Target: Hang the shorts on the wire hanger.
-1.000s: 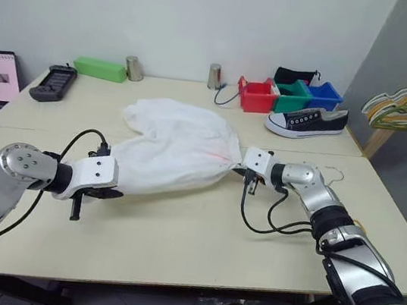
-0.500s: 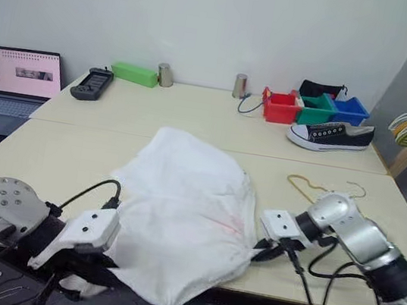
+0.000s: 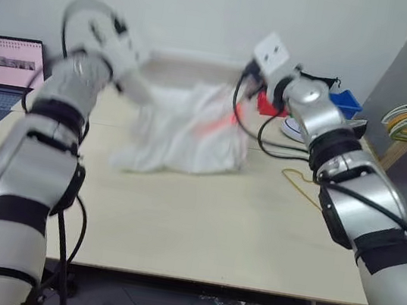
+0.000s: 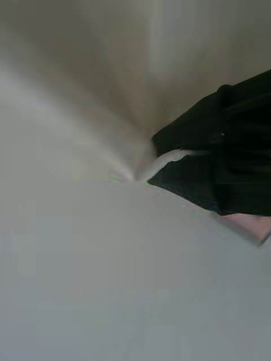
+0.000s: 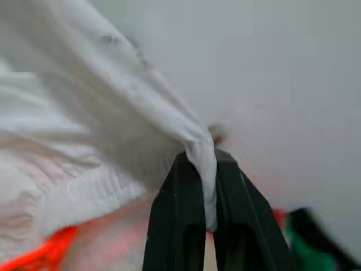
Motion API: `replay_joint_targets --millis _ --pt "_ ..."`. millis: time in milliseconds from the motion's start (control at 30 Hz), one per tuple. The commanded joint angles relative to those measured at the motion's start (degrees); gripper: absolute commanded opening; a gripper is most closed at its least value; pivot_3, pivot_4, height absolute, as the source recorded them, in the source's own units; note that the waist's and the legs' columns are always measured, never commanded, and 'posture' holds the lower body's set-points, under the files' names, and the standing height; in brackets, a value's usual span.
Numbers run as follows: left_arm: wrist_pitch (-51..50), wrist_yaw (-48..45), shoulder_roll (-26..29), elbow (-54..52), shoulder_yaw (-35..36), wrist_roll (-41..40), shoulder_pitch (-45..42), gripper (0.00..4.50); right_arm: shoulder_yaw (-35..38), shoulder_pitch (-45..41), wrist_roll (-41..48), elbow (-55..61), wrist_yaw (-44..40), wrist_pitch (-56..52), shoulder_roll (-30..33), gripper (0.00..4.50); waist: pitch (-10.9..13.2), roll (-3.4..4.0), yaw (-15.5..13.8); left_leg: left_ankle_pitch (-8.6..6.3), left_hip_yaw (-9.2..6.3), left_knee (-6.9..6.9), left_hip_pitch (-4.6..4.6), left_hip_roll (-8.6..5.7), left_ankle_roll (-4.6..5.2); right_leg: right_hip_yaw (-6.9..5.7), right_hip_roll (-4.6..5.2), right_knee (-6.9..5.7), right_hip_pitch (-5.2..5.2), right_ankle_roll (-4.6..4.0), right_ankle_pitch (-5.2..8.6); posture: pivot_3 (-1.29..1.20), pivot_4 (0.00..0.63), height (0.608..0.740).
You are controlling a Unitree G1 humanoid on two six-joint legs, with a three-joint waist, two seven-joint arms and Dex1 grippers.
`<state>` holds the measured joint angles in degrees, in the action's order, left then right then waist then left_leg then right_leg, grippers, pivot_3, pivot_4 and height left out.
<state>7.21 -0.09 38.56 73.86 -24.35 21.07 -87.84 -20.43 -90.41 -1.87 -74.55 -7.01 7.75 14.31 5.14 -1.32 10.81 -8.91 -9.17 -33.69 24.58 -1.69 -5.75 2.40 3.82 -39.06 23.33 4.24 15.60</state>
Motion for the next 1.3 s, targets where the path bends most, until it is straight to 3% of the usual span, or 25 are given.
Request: replay_joint_targets --millis 33,100,233,300,367,433,500,633,767,833,867,933,1000,1167,1300 --pt "3.56 16.53 3.58 2.48 0.1 6.18 -7.75 0.0 3.74 -4.11 -4.38 -1.76 11.41 8.75 2.63 0.04 0.01 0.0 0.4 -0.02 0.06 0.1 0.23 -0.17 0.0 0.02 0.2 0.03 0.28 0.08 0.08 -0.17 0.005 0.74" --pt "5.1 15.95 3.94 2.45 0.43 7.15 -7.97 0.0 3.48 -2.2 -6.19 -1.85 8.35 11.2 1.7 0.04 -0.01 0.03 1.23 -0.16 0.35 0.51 0.26 -0.52 0.18 0.27 0.6 0.1 0.52 0.4 0.28 -0.16 0.019 0.74" --pt "6.12 -0.66 3.57 2.43 4.35 2.81 -0.42 0.0 4.76 5.45 -5.85 -1.54 -7.07 12.81 -1.68 0.04 -0.03 0.08 3.05 -0.48 1.11 0.73 0.03 -0.78 0.76 0.2 1.11 0.12 0.28 0.73 0.49 -0.16 0.043 0.74" --pt "6.41 -4.49 3.73 1.67 5.93 1.73 1.84 0.0 5.67 7.21 -5.85 -1.15 -10.34 13.27 -2.24 0.04 0.03 0.1 3.74 -0.6 1.25 0.61 -0.25 -0.82 1.06 0.2 1.17 0.1 -0.08 0.74 0.5 -0.16 0.048 0.74" --pt "5.29 -18.2 5.03 -2.12 7.64 -1.65 9.72 0.0 5.24 12.45 -6.23 -0.9 -15.99 11.87 -2.91 0.04 0.19 0.12 4.22 -0.43 1.31 0.5 -0.24 -0.82 1.32 0.18 1.18 0.08 -0.08 0.75 0.5 -0.15 0.06 0.74" --pt "2.48 -34.35 7.85 -11.79 8.29 -5.53 20.31 0.0 4.36 17.17 -7.02 -0.3 -21.13 11.17 -3.09 0.04 0.2 0.13 4.9 -0.2 1.29 0.52 -0.28 -0.81 1.64 0.15 1.18 -0.03 -0.1 0.76 0.46 -0.14 0.067 0.74" --pt "-4.93 -46.47 11.96 -28.13 9.82 -10.96 31.7 0.0 3.51 20.06 -7.96 0.62 -25.29 10.94 -2.63 0.04 0.32 0.13 5.41 -0.14 1.31 0.61 -0.56 -0.77 1.74 0.18 1.14 -0.18 -0.23 0.71 0.4 -0.13 0.075 0.74" --pt "-20.6 -61.67 21.5 -60.55 14.28 -21.14 53.58 0.0 2.36 24.71 -9.58 2.78 -33.97 10.92 -1.11 0.04 0.59 0.2 6.22 -0.04 1.23 0.6 -0.74 -0.6 1.88 0.25 0.94 -0.74 -0.15 0.63 0.35 -0.11 0.079 0.74" --pt "-30.12 -69.52 28.95 -80.22 18.08 -28.45 68.31 0.0 2.61 27.81 -9.52 5.72 -40.75 9.49 -0.41 0.04 0.71 0.29 5.37 0.04 1.02 0.59 -0.93 -0.42 1.99 0.18 0.66 -0.9 -0.25 0.64 0.4 -0.11 0.076 0.74" --pt "-31.91 -73.02 32.39 -86.04 19.86 -31.04 74.16 0.0 2.81 30.14 -8.72 8.75 -45.46 8.32 -0.41 0.04 0.97 0.39 4.88 0.07 1.0 0.61 -1.46 -0.27 2.04 0.15 0.54 -0.83 -0.83 0.6 0.44 -0.11 0.073 0.74" --pt "-32.39 -74.2 33.85 -88.08 20.85 -31.99 76.91 0.0 2.71 31.74 -8.24 11.04 -48.2 7.51 -0.33 0.04 1.13 0.48 4.66 0.05 1.04 0.65 -2.1 -0.05 2.03 0.11 0.34 -0.57 -1.61 0.48 0.52 -0.1 0.072 0.74" --pt "-31.03 -75.77 36.14 -90.0 22.43 -32.19 82.03 0.0 1.65 36.17 -7.24 17.91 -54.61 5.41 0.48 0.04 1.16 0.49 4.11 0.03 1.13 0.76 -2.69 0.28 2.01 0.06 0.15 -0.36 -2.3 -0.24 0.94 -0.1 0.07 0.74" --pt "-29.15 -76.11 37.2 -90.2 23.14 -31.49 85.23 0.0 0.4 40.66 -6.32 26.0 -60.13 1.92 2.0 0.04 1.21 0.57 3.24 0.02 1.19 0.77 -2.94 0.45 1.99 -0.02 0.08 -0.36 -2.62 -0.38 1.02 -0.1 0.069 0.74" --pt "-25.13 -75.74 36.27 -88.19 22.98 -30.47 88.72 0.0 -3.67 52.87 -4.23 50.48 -72.42 -9.39 10.28 0.04 1.22 0.58 0.44 0.04 1.31 0.75 -2.71 0.46 2.02 0.02 0.1 -0.28 -2.53 -0.38 1.02 -0.11 0.069 0.74" --pt "-22.29 -77.4 36.65 -88.09 23.74 -31.39 91.49 0.0 -4.8 58.04 -2.99 62.58 -76.06 -16.2 16.34 0.04 1.2 0.58 -1.15 -0.04 1.41 0.76 -2.59 0.48 1.92 0.02 0.1 0.01 -2.54 -0.39 1.03 -0.12 0.069 0.74"
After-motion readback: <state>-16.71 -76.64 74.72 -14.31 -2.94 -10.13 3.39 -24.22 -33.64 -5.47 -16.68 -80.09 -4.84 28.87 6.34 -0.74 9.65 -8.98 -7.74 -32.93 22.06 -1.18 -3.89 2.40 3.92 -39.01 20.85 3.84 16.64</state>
